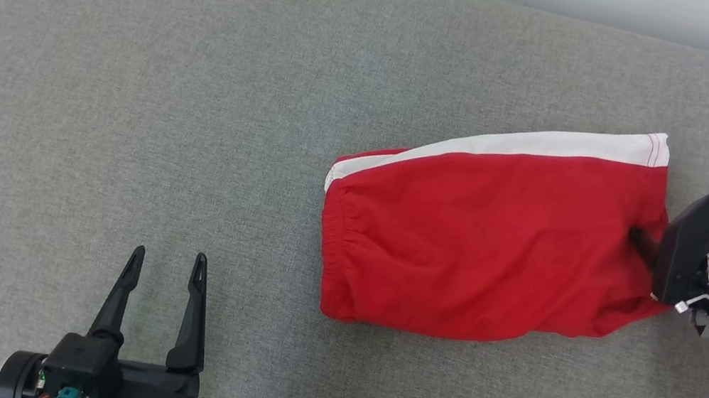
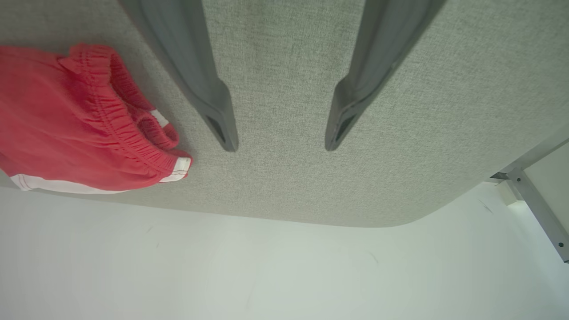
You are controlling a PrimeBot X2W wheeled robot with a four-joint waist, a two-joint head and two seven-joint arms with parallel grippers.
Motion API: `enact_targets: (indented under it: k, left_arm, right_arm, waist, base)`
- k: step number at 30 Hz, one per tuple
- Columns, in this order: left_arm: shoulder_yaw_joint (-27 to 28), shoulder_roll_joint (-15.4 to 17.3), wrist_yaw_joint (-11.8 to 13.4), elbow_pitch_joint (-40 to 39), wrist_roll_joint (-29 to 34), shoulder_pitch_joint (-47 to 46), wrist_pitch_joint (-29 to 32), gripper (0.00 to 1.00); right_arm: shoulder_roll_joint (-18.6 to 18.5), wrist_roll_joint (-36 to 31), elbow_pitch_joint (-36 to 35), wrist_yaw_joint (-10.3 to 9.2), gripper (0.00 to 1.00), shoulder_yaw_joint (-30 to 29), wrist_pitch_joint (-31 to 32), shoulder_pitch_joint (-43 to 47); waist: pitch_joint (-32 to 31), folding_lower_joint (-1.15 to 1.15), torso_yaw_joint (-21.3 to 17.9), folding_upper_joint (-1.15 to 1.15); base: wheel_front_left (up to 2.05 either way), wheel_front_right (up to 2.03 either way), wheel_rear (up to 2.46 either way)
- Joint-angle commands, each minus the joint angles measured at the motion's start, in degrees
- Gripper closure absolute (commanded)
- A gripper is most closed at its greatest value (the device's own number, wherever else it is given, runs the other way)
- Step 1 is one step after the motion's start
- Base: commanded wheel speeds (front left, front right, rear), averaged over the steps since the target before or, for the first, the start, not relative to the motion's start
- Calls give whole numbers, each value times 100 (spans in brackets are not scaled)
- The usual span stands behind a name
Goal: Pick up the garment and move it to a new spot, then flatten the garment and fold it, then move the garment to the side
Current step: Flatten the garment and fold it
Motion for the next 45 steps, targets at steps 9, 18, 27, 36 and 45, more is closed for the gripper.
enact_targets:
  k: [9,18,27,36,45]
  left_arm:
    - [151,-86,-179,166,113,83,-14,0]
    - [179,-105,-273,280,151,179,-15,0]
    - [144,-112,-316,380,121,303,-15,0]
    - [84,-114,-296,444,53,433,-15,0]
    - [29,-114,-292,484,-11,379,-15,0]
  right_arm:
    - [-16,-440,-329,11,100,-76,197,648]
    - [147,-1085,-400,11,100,-792,-199,927]
    - [183,-2231,-726,11,100,-1993,-708,1288]
    - [401,-2912,-2042,12,100,-2363,-620,1876]
    - [912,-2607,-3226,12,100,-1326,-180,2030]
  waist:
    - [-159,1,-132,0]
    - [-429,1,-285,0]
    - [-722,1,-374,0]
    - [-1005,1,-415,0]
    - [-1058,1,-360,0]
  base:
    - [0,0,0]
    - [0,0,0]
    - [0,0,0]
    - [0,0,0]
    - [0,0,0]
